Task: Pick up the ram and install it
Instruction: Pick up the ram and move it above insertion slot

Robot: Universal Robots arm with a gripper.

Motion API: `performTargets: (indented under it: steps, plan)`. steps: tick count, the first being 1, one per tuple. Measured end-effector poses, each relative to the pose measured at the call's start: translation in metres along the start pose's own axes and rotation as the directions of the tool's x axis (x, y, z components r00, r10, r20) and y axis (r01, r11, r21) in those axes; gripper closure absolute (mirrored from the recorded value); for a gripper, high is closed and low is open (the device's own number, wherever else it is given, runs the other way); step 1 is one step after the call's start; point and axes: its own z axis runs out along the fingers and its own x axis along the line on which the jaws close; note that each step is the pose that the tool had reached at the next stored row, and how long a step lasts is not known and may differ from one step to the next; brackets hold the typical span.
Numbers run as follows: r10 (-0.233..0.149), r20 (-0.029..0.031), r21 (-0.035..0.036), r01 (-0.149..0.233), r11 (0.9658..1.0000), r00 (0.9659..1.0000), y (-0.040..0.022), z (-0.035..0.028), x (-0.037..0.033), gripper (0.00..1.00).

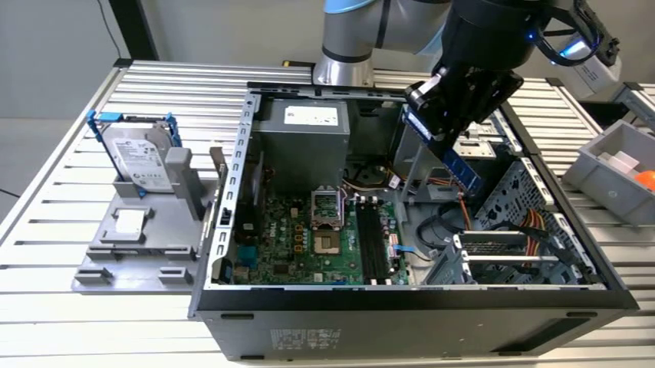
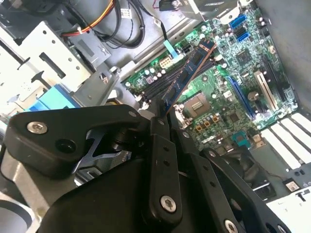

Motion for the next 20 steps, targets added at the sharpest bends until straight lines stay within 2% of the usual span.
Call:
performTargets:
  steps: [11,20]
  plan:
    - [0.069,0.0009,0.0022,-0.069,0.9976,0.9976,0.0000,0.0000,0.0000,1.00]
    - [0.138,0.0019,0.0043,-0.138,0.9904,0.9904,0.0000,0.0000,0.0000,1.00]
